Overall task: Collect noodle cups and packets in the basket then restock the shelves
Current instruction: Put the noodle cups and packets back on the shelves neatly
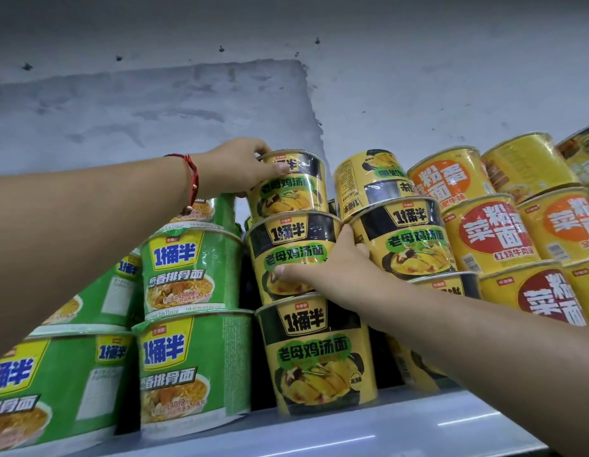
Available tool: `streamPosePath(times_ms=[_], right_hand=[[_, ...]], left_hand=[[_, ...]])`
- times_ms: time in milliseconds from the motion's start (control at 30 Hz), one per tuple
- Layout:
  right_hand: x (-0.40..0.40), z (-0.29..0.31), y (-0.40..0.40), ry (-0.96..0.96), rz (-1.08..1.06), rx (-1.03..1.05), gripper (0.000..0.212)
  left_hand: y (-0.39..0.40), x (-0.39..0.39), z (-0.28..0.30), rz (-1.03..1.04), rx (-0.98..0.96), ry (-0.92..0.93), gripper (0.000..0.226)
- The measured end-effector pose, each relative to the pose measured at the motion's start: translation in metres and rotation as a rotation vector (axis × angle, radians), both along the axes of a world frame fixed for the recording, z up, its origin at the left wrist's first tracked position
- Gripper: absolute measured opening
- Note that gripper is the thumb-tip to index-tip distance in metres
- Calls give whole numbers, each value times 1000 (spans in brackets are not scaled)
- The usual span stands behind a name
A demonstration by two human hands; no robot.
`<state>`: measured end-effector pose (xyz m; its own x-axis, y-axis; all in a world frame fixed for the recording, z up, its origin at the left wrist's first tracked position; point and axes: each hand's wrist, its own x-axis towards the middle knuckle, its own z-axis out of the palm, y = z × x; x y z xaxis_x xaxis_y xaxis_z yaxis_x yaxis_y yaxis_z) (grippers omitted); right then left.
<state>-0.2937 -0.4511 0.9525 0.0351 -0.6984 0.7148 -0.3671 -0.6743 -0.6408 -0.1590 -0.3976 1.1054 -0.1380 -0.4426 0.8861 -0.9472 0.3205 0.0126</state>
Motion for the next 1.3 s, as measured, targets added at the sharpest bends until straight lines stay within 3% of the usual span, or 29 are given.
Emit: streamPosePath(times_ms=[400, 633, 700, 767, 900, 1000, 1067, 1233, 1300], right_hand=[[3, -6, -5, 9, -69, -94, 120], [5, -9, 4, 4, -78, -81, 118], [1, -6, 11, 57, -55, -52, 100], [-10, 4, 27, 187, -85, -62, 60], [-49, 38, 53, 270, -339, -303, 49], [-83, 71, 54, 250, -461, -496, 35], [-105, 94, 46, 268, -445, -519, 35], [-141, 136, -1, 355, -227, -346, 67], [-149, 141, -21, 423, -117, -215, 67]], left_hand=[[-5, 0, -12, 18, -51, -46, 37], [-19, 2, -20, -31, -132, -42, 48], [-23, 2, -25, -45, -160, -36, 49], [-24, 2, -33, -36, -197, -26, 51], [-5, -11, -77, -7, -303, -67, 61], [19, -35, -125, 0, -340, -273, 41], [32, -53, -151, 29, -244, -301, 24], [24, -93, -156, 72, -177, -52, 27], [12, -109, -151, 120, -183, 12, 30]])
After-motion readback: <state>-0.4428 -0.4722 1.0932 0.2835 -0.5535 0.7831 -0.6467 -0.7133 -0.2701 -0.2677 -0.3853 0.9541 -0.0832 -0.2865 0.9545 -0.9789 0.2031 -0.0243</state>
